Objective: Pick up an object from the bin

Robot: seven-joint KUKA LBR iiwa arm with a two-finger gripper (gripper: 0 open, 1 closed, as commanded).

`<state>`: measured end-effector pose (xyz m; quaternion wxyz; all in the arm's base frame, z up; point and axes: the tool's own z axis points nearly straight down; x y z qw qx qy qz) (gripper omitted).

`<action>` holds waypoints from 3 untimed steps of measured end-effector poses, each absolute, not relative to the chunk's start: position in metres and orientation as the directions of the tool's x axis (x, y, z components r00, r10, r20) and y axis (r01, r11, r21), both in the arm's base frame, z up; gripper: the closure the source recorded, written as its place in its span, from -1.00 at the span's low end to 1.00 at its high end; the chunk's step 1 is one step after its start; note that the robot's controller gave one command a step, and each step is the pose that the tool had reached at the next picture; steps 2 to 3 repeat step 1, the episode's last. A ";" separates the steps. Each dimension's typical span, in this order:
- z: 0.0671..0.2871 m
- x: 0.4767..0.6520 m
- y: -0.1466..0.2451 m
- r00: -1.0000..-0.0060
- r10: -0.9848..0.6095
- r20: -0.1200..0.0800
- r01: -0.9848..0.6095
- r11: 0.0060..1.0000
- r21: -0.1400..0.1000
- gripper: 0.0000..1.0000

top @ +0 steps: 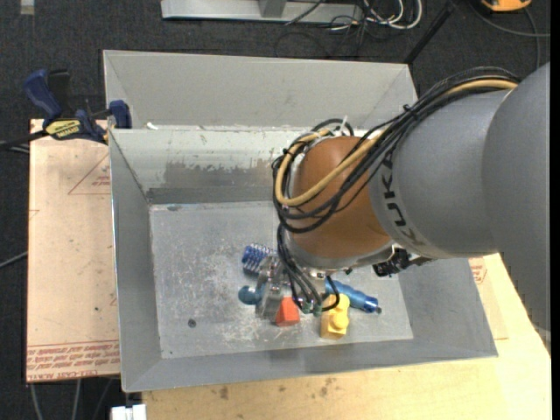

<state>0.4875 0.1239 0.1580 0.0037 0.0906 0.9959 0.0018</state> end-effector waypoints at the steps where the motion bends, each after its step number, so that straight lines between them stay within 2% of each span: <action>1: 0.192 0.489 0.124 -0.984 0.179 -0.005 0.179 0.984 0.003 1.00; 3: 0.192 0.489 0.124 -0.984 0.179 -0.005 0.179 0.984 0.003 1.00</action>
Offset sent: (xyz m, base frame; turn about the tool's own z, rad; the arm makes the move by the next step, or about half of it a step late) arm 0.0000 0.0000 0.0324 0.0000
